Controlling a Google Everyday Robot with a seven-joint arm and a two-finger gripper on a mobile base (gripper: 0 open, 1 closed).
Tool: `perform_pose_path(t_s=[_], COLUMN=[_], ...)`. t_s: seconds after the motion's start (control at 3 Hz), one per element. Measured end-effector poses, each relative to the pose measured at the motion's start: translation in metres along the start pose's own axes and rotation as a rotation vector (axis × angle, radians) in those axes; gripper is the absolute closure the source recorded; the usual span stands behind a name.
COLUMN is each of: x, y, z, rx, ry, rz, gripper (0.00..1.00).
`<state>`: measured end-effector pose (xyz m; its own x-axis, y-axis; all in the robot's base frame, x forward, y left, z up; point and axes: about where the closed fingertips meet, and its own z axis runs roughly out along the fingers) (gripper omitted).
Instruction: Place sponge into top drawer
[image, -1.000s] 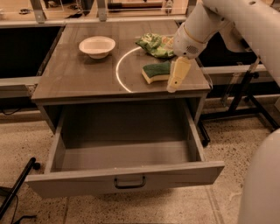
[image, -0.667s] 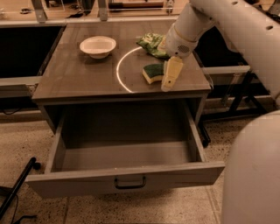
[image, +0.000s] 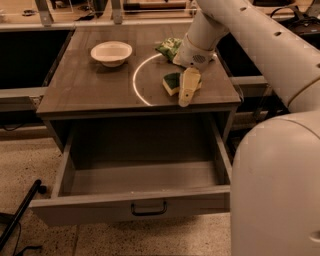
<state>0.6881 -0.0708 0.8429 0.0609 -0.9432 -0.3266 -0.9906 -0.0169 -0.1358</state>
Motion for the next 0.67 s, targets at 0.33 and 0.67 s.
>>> perform_pose_path(t_s=[0.33, 0.67], x=[0.0043, 0.0082], y=[-0.0012, -0.0026], z=[0.008, 0.0127], rx=[-0.03, -0.049], ry=[-0.007, -0.018], rz=[0.016, 0.031], gripper=[0.0, 0.18])
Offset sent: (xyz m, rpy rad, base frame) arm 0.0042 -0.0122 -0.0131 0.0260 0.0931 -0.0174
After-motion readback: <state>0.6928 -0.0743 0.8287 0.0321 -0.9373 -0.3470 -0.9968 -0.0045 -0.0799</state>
